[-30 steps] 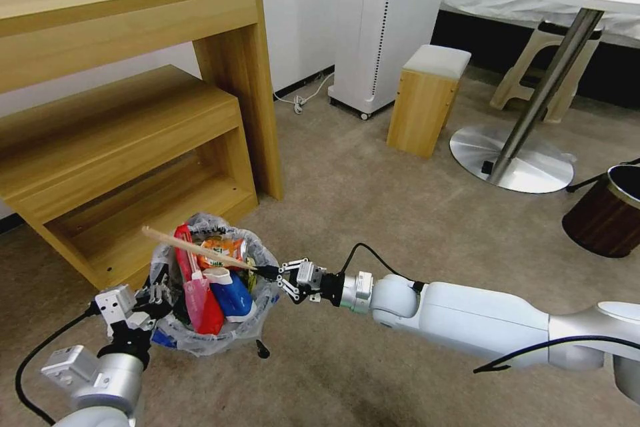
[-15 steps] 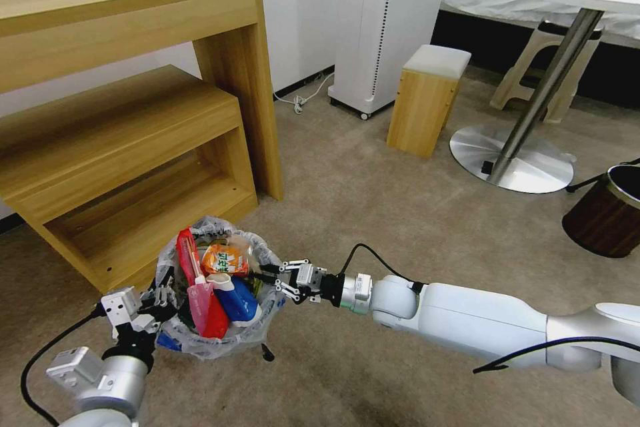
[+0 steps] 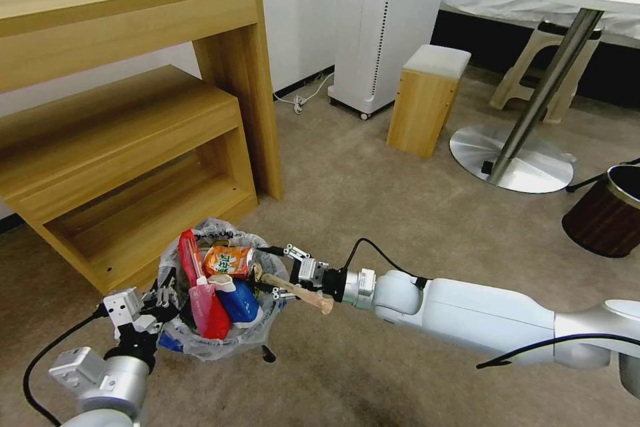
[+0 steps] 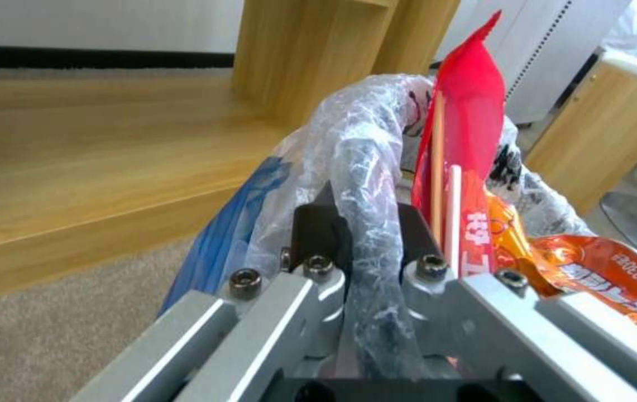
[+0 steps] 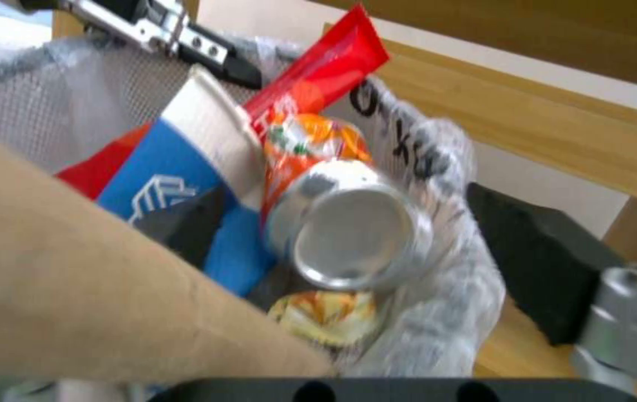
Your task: Pick up the trash bin and place the garbage on the floor into it.
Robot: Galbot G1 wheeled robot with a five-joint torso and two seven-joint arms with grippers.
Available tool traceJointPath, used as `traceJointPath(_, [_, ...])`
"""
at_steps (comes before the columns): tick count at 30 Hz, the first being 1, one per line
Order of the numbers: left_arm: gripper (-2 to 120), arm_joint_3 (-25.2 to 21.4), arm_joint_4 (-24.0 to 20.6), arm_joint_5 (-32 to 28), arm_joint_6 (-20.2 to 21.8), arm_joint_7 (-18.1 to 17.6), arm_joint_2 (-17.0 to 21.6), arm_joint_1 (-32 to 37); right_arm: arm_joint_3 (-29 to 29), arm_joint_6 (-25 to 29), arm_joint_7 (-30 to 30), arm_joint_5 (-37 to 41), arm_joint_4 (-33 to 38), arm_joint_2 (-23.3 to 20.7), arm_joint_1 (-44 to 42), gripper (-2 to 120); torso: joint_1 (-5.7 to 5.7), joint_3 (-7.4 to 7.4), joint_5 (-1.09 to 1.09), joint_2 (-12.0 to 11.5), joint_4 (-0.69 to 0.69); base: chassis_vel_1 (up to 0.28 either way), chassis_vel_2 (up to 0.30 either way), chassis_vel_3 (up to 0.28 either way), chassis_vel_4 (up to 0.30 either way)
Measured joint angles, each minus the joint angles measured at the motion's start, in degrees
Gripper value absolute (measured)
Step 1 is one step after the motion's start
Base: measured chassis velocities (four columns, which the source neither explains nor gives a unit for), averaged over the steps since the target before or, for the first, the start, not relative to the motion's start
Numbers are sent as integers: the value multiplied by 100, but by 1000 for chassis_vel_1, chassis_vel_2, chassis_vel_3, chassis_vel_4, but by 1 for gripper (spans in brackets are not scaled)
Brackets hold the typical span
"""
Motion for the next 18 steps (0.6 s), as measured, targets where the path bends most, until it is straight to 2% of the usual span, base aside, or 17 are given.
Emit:
traceJointPath(1, [3, 8, 10, 6, 0, 2, 6, 11, 0, -1, 1, -3, 11, 1, 7, 92, 0, -1, 0, 0, 0, 0, 0, 0, 0])
traceJointPath(5, [3, 16, 40, -6, 1, -2, 39, 9, 0, -19, 2, 7, 62, -3, 35, 99, 0, 0, 0, 0, 0, 0, 0, 0, 0])
traceJointPath(7, [3, 16, 41, -9, 2, -3, 41, 7, 0, -20, 2, 9, 66, -4, 38, 99, 0, 0, 0, 0, 0, 0, 0, 0, 0])
traceJointPath(11, [3, -71, 133, -342, 78, -146, 230, -105, -24, -30, -9, 31, 154, -77, 41, 100, 0, 0, -1, 0, 0, 0, 0, 0, 0])
traceJointPath(12, [3, -82, 273, -547, 120, -254, 331, -130, -32, -44, -6, 45, 234, -147, -1, 100, 0, 0, -1, 0, 0, 0, 0, 0, 0])
traceJointPath(18, [3, 46, 444, -770, 216, -407, 454, -134, 17, -39, -6, 17, 243, -221, -39, 100, 0, 0, -1, 0, 0, 0, 0, 0, 0])
